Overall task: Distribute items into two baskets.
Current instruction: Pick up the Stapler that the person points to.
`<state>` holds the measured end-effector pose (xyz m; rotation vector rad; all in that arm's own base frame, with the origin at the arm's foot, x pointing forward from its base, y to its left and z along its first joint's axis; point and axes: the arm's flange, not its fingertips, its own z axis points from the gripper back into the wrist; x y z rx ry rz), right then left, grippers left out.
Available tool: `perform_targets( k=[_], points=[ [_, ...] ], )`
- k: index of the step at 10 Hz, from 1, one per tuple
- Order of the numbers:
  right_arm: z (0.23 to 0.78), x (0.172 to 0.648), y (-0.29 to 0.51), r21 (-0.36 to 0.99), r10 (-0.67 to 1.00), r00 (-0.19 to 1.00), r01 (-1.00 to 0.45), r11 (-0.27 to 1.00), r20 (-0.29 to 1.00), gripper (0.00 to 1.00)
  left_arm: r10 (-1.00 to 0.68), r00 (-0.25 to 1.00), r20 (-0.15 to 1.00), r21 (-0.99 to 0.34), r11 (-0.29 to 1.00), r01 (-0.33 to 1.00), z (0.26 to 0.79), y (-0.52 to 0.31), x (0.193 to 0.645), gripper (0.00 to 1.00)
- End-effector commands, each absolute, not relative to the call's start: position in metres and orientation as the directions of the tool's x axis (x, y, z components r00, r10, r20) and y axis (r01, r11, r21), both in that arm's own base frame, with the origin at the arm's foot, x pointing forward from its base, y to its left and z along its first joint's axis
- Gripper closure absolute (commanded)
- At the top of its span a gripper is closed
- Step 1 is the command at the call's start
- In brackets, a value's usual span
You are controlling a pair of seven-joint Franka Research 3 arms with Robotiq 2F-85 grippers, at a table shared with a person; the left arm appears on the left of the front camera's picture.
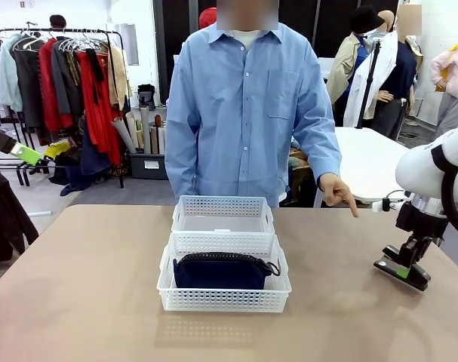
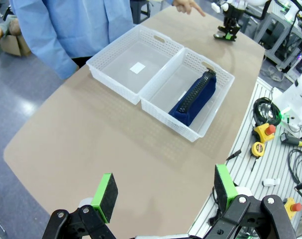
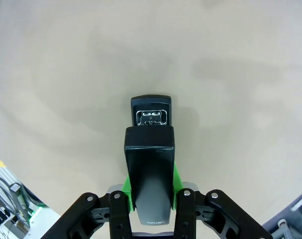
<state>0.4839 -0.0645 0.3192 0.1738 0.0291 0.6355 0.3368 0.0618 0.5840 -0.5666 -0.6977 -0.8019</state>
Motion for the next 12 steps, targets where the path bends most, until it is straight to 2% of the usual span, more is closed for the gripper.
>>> perform_targets(
  k=[1, 5, 9, 12],
  points=[
    [0.352, 0.480, -0.058, 0.189, 0.613, 0.786, -0.617, 0.764, 0.087, 1.00, -0.442, 0.493, 0.749, -0.194, 0.566, 0.801, 0.584, 0.062, 0.337, 0.00],
    [0.427, 0.471, -0.040, 0.150, 0.682, 0.722, -0.692, 0.706, 0.116, 1.00, -0.442, 0.493, 0.749, -0.194, 0.566, 0.801, 0.584, 0.062, 0.337, 0.00],
    [0.494, 0.467, 0.005, 0.142, 0.815, 0.551, -0.834, 0.533, 0.177, 1.00, -0.442, 0.493, 0.749, -0.194, 0.566, 0.801, 0.584, 0.062, 0.337, 0.00],
    [0.525, 0.455, 0.043, 0.074, 0.893, 0.430, -0.903, 0.424, 0.134, 1.00, -0.442, 0.493, 0.749, -0.194, 0.566, 0.801, 0.584, 0.062, 0.337, 0.00]
  ],
)
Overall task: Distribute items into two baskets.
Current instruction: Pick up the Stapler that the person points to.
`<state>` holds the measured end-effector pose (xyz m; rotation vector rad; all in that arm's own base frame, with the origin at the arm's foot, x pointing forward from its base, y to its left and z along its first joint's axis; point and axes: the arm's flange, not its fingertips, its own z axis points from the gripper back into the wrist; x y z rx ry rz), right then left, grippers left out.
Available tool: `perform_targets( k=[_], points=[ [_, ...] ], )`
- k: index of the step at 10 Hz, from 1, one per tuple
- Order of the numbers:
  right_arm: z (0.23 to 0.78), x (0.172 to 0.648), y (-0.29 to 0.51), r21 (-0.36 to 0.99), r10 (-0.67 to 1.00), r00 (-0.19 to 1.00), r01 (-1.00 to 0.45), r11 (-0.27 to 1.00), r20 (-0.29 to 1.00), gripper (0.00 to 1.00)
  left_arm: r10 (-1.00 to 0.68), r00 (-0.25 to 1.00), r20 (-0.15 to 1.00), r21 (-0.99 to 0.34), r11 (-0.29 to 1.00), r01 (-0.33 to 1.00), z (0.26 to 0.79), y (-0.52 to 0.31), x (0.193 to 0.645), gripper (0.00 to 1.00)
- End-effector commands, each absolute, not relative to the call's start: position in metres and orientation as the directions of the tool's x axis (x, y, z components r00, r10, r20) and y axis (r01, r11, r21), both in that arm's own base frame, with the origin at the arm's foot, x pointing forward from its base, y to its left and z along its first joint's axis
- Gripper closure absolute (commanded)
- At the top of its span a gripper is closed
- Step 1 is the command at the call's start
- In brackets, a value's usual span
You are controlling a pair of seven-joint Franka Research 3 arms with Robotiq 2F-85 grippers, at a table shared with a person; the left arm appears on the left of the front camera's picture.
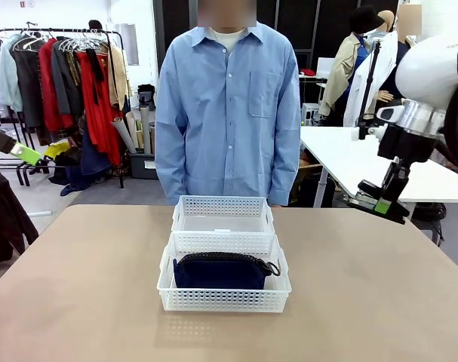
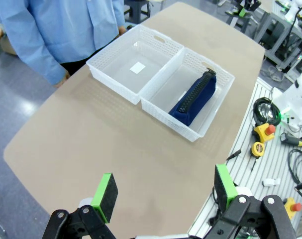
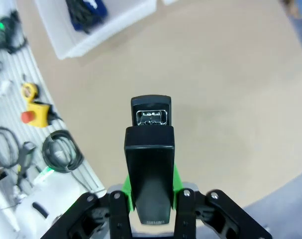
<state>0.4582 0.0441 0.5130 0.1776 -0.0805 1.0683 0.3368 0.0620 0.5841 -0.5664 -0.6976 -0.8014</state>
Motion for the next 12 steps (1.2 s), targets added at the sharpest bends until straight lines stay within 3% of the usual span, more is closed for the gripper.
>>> perform_targets(
  k=[1, 6, 7, 12],
  points=[
    [0.534, 0.449, 0.053, 0.043, 0.912, 0.392, -0.920, 0.390, 0.118, 1.00, -0.442, 0.493, 0.749, -0.194, 0.566, 0.801, 0.584, 0.062, 0.337, 0.00],
    [0.578, 0.438, 0.069, -0.002, 0.959, 0.284, -0.959, 0.284, 0.022, 1.00, -0.442, 0.493, 0.749, -0.194, 0.566, 0.801, 0.584, 0.062, 0.337, 0.00],
    [0.566, 0.435, 0.072, -0.009, 0.936, 0.344, -0.938, 0.345, 0.071, 1.00, -0.442, 0.493, 0.749, -0.194, 0.566, 0.801, 0.584, 0.062, 0.337, 0.00],
    [0.566, 0.435, 0.072, -0.009, 0.936, 0.344, -0.938, 0.345, 0.071, 1.00, -0.442, 0.493, 0.749, -0.194, 0.566, 0.801, 0.584, 0.062, 0.337, 0.00]
  ],
)
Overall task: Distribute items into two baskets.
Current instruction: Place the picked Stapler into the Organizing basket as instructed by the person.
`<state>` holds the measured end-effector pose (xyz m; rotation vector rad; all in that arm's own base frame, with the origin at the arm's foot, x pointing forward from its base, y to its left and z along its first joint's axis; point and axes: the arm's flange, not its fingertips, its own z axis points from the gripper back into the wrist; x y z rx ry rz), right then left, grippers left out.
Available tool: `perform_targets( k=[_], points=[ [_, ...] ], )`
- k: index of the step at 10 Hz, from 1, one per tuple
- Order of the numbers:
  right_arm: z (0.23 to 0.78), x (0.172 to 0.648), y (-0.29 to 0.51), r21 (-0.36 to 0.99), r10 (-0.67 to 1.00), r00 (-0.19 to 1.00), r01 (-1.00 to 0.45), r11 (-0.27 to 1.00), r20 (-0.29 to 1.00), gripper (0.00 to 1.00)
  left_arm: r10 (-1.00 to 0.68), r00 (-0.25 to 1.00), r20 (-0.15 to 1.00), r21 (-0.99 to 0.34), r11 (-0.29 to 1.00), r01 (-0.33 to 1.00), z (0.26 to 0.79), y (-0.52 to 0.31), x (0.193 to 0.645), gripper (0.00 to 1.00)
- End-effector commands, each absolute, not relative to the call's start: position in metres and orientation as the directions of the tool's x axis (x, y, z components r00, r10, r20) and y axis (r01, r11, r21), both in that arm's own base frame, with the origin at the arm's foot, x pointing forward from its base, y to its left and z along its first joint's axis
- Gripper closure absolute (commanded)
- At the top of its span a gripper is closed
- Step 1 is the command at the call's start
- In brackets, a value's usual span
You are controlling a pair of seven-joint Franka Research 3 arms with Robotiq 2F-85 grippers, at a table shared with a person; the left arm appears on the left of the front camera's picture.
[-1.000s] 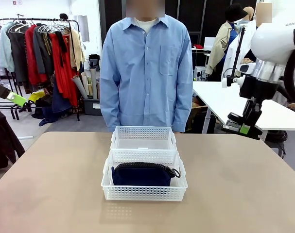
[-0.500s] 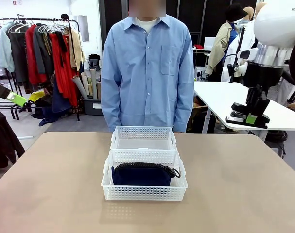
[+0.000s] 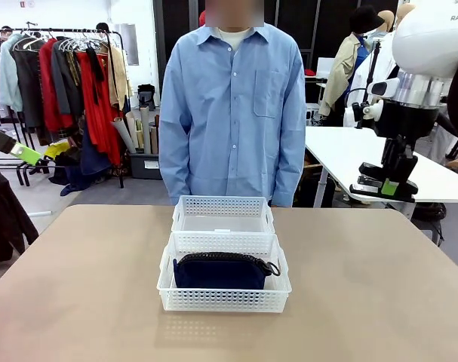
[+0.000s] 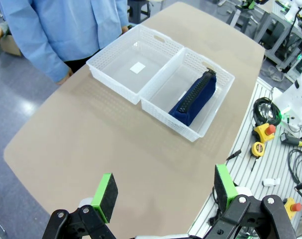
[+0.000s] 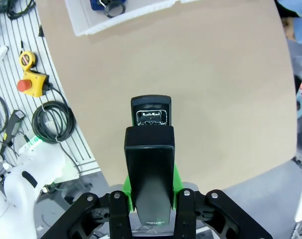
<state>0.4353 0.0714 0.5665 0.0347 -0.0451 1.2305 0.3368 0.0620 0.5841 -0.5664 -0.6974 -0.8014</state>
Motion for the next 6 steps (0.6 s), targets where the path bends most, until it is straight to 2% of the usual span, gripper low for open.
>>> perform_targets(
  k=[1, 6],
  points=[
    [0.5659, 0.4350, 0.0723, -0.009, 0.936, 0.344, -0.938, 0.345, 0.071, 1.00, -0.442, 0.493, 0.749, -0.194, 0.566, 0.801, 0.5844, 0.0617, 0.3370, 0.00],
    [0.5659, 0.4350, 0.0723, -0.009, 0.936, 0.344, -0.938, 0.345, 0.071, 1.00, -0.442, 0.493, 0.749, -0.194, 0.566, 0.801, 0.5844, 0.0617, 0.3370, 0.00]
  ],
)
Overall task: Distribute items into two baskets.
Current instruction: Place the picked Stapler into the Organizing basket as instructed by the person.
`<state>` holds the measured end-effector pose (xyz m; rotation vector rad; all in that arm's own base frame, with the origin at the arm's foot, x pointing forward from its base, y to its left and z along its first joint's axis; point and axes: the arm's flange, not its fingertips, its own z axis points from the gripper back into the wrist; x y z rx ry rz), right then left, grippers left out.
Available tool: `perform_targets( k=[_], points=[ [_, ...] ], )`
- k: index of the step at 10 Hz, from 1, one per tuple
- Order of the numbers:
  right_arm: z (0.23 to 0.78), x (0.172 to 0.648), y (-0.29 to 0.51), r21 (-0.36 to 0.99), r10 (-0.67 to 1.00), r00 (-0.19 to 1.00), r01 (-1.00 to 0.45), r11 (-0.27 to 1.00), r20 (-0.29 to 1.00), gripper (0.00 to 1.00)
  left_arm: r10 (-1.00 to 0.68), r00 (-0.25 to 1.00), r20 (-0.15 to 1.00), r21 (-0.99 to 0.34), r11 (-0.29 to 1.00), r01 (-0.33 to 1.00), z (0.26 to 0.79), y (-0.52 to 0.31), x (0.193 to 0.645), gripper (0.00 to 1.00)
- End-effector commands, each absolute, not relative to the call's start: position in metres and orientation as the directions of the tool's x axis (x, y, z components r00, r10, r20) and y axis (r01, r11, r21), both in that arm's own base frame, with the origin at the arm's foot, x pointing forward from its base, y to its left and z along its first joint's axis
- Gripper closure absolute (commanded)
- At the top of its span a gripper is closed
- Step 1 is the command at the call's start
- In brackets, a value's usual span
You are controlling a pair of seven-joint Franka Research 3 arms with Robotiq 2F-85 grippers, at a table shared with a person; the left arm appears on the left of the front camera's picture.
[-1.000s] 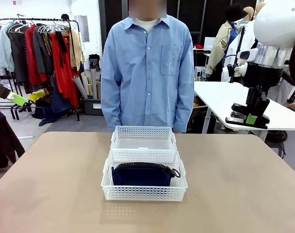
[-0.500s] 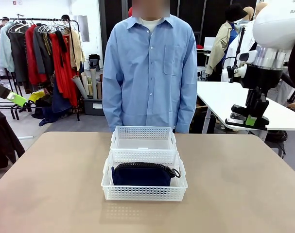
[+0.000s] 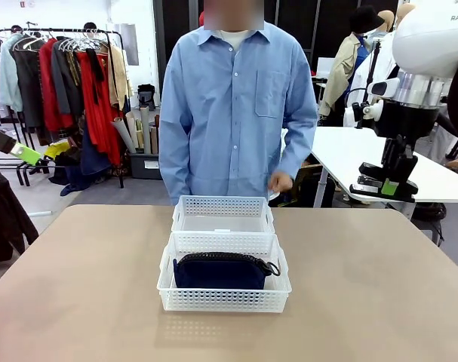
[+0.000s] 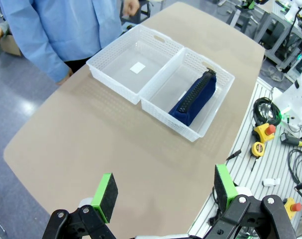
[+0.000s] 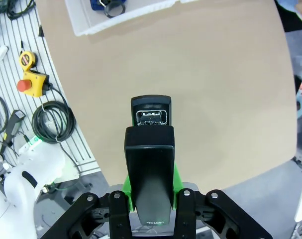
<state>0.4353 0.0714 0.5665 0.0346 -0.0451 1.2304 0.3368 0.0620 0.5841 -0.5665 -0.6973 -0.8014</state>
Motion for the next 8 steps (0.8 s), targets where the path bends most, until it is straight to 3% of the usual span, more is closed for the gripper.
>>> perform_targets(
  k=[1, 8],
  points=[
    [0.5659, 0.4350, 0.0723, -0.009, 0.936, 0.344, -0.938, 0.345, 0.071, 1.00, -0.442, 0.493, 0.749, -0.194, 0.566, 0.801, 0.5844, 0.0617, 0.3370, 0.00],
    [0.5659, 0.4350, 0.0723, -0.009, 0.936, 0.344, -0.938, 0.345, 0.071, 1.00, -0.442, 0.493, 0.749, -0.194, 0.566, 0.801, 0.5844, 0.0617, 0.3370, 0.00]
  ],
)
